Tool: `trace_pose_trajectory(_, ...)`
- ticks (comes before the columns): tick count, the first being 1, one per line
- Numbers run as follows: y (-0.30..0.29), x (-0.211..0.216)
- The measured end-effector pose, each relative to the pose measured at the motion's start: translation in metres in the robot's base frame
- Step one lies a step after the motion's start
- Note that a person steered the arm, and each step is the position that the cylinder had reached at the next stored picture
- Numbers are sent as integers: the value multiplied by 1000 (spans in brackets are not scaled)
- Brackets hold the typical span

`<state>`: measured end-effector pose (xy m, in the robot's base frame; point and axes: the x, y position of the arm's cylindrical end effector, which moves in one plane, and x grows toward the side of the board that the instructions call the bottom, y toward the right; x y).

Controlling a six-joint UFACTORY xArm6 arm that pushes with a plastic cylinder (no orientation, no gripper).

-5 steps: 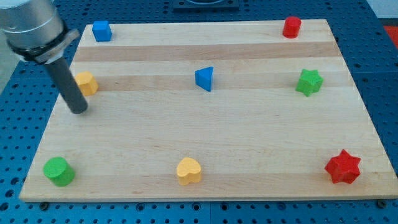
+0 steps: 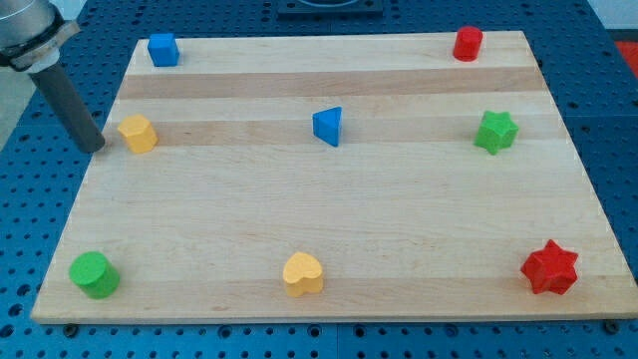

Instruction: Move the yellow hexagon towards the blue triangle

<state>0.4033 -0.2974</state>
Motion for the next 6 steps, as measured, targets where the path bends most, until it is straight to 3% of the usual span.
trace_pose_trajectory(1, 36, 0)
trace_pose_trajectory(6, 73, -9)
